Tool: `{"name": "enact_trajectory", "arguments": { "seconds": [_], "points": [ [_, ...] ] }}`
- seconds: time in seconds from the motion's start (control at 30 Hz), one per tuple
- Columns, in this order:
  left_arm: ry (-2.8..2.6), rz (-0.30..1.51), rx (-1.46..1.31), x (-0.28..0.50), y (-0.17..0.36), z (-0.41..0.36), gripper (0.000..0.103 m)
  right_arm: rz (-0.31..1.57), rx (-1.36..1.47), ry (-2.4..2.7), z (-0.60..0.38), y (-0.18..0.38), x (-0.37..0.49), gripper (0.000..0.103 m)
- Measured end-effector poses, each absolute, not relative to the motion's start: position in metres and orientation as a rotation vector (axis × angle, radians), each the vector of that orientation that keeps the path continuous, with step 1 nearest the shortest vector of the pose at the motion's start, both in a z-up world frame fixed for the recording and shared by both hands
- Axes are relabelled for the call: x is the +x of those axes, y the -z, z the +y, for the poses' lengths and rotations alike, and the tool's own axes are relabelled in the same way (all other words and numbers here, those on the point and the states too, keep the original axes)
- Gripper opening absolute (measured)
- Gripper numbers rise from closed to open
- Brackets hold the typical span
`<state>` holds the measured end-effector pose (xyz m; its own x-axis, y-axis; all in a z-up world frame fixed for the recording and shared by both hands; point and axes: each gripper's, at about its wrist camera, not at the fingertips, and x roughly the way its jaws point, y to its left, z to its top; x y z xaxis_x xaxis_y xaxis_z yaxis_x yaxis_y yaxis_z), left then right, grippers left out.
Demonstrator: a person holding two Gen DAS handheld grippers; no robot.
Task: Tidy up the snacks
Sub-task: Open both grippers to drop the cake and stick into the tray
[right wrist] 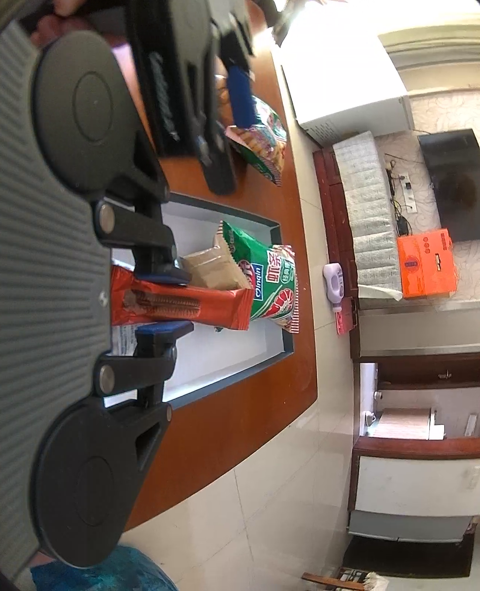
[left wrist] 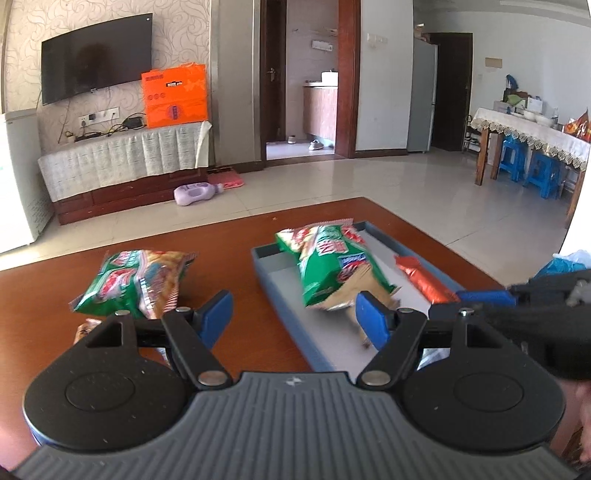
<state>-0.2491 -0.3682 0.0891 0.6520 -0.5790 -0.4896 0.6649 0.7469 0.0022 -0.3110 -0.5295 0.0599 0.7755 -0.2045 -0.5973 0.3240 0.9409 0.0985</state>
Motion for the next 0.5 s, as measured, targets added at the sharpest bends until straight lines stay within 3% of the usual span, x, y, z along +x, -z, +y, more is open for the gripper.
{"name": "enact_trajectory", "arguments": {
  "seconds": [0.5],
  "points": [
    [0.695, 0.502, 0.235, -0.272, -0.081, -0.343, 0.078, 0.653, 0.193, 0.303, -0.518, -0.054, -0.290, 0.026]
  ]
}}
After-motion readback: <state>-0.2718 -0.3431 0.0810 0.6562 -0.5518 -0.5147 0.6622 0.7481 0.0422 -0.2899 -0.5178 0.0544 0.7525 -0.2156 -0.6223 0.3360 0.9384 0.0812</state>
